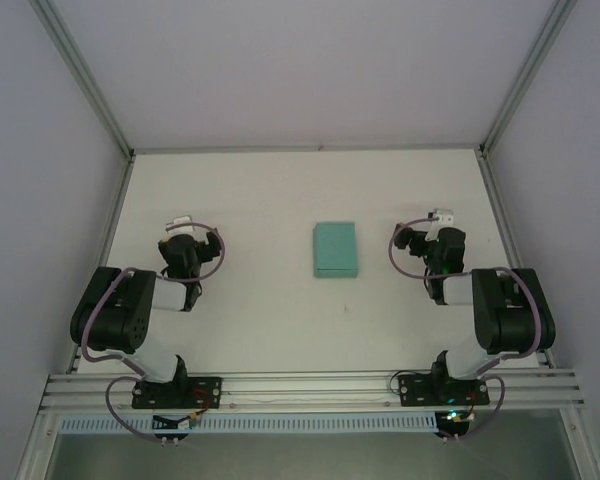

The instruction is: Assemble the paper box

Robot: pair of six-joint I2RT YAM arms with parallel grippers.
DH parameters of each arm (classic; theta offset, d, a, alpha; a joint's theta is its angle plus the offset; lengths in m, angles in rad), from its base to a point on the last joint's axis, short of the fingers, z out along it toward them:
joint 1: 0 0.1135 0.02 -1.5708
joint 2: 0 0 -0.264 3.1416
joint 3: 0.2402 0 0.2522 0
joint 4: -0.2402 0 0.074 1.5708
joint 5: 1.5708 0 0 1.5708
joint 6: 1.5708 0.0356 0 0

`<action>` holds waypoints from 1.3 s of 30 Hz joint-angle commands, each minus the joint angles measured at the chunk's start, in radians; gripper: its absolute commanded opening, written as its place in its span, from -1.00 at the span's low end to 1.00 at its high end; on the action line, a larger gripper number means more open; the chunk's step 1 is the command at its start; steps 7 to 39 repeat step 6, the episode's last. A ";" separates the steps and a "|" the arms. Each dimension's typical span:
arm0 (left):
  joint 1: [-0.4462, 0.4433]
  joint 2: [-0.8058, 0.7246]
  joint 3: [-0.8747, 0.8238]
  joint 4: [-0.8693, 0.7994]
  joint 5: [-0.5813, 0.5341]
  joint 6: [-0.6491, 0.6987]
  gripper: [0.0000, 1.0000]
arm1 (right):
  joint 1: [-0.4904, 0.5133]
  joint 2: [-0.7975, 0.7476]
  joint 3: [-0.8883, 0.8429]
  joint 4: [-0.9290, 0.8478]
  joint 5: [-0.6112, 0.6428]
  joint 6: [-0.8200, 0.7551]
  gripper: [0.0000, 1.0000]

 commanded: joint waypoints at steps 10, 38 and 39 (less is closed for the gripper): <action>0.009 -0.006 0.000 0.002 0.018 0.004 1.00 | 0.001 -0.001 0.003 0.022 -0.035 0.000 1.00; 0.009 -0.006 0.000 0.002 0.018 0.004 1.00 | 0.001 -0.001 0.003 0.022 -0.035 0.000 1.00; 0.009 -0.006 0.000 0.002 0.018 0.004 1.00 | 0.001 -0.001 0.003 0.022 -0.035 0.000 1.00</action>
